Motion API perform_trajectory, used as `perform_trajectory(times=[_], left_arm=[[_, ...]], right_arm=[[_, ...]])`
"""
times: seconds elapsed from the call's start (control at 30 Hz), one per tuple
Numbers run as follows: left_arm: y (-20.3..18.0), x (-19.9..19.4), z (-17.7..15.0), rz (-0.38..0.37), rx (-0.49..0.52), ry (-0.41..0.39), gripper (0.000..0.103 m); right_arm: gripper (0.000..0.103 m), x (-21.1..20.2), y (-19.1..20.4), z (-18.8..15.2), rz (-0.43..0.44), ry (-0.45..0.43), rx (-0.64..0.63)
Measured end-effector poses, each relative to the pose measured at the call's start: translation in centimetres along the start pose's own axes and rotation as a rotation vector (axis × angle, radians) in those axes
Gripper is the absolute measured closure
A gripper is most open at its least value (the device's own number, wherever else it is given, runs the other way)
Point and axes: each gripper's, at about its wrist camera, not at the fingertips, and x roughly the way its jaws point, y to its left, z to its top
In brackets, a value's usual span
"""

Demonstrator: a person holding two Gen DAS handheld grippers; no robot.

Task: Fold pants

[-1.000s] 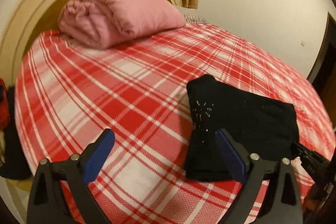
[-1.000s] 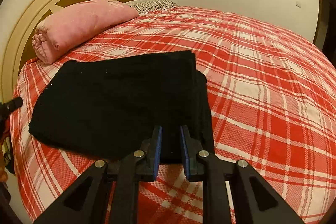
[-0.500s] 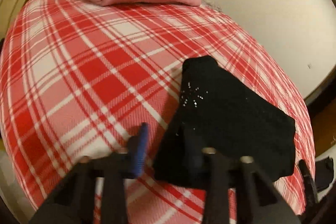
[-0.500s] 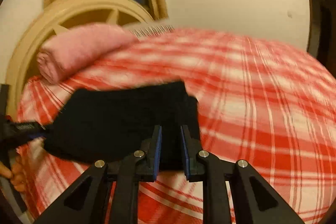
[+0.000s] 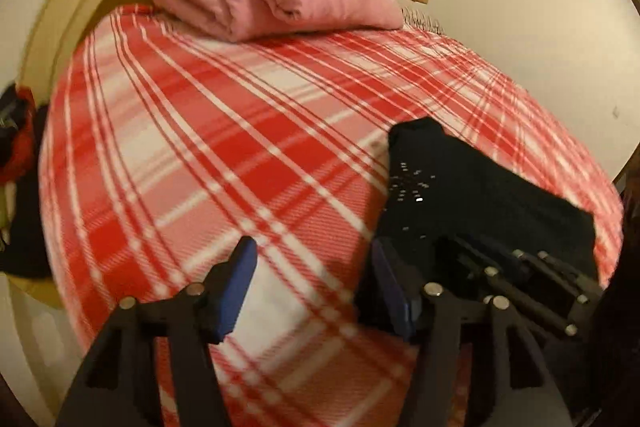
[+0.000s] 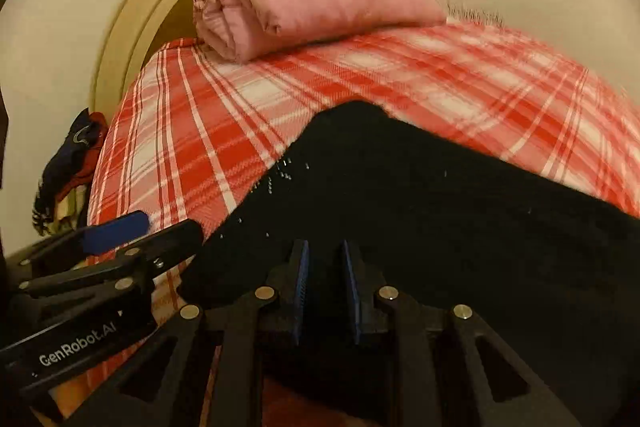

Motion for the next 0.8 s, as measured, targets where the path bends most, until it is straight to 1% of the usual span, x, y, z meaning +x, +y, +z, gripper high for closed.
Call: perform_trajectory(times=[0.07, 0.13, 0.2, 0.23, 0.27, 0.3, 0.33, 0.37, 0.4, 0.47, 0.53, 0.6, 0.63, 0.7, 0.77, 0.8], left_arm=[[0.0, -0.2, 0.1, -0.004, 0.020, -0.023, 0.040], [-0.7, -0.5, 0.2, -0.008, 0.052, -0.044, 0.040], [-1.8, -0.6, 0.1, -0.028, 0.093, -0.058, 0.040], [-2.7, -0.6, -0.1, -0.045, 0.125, -0.064, 0.038], [-3.7, -0.4, -0.3, -0.061, 0.160, -0.058, 0.031], [-4.4, -0.3, -0.4, -0.067, 0.178, -0.051, 0.024], [-5.3, 0.0, -0.7, -0.074, 0.206, -0.039, 0.021], [-5.9, 0.2, -0.9, -0.074, 0.226, -0.032, 0.019], [-6.7, 0.8, -1.2, -0.068, 0.260, -0.021, 0.017], [-7.5, 1.4, -1.6, -0.023, 0.296, -0.010, 0.016], [-7.5, 0.9, -1.6, -0.006, 0.305, -0.022, 0.015], [-7.6, 0.4, -1.5, 0.008, 0.326, -0.005, 0.015], [-7.5, -0.1, -1.5, 0.016, 0.340, -0.007, 0.015], [-7.4, -1.3, -1.8, 0.020, 0.357, -0.033, 0.015], [-7.1, -2.6, -2.3, 0.024, 0.366, -0.054, 0.015], [-7.0, -2.9, -2.5, 0.020, 0.368, -0.056, 0.015]], right_arm=[[0.084, -1.8, -0.7, -0.1, 0.017, -0.041, 0.041], [0.084, -4.6, -1.9, -0.7, -0.006, -0.102, 0.084], [0.084, -7.0, -3.3, -1.9, -0.094, -0.136, 0.107], [0.084, -8.2, -4.2, -2.8, -0.149, -0.153, 0.127], [0.083, -9.4, -5.3, -3.8, -0.197, -0.167, 0.158], [0.080, -10.2, -6.4, -5.0, -0.243, -0.168, 0.191], [0.075, -10.7, -7.5, -6.0, -0.301, -0.155, 0.223], [0.073, -10.8, -8.7, -7.2, -0.366, -0.126, 0.259], [0.072, -10.6, -9.4, -7.8, -0.382, -0.105, 0.281], [0.071, -9.7, -10.7, -9.3, -0.342, -0.065, 0.326], [0.068, -9.9, -10.9, -9.2, -0.324, -0.071, 0.338], [0.068, -10.0, -10.6, -8.9, -0.322, -0.053, 0.355], [0.068, -10.5, -10.5, -9.2, -0.317, -0.053, 0.375], [0.067, -12.0, -9.7, -9.7, -0.276, -0.098, 0.421], [0.054, -13.3, -8.8, -10.7, -0.267, -0.126, 0.461], [0.042, -13.9, -8.2, -11.5, -0.271, -0.136, 0.484]])
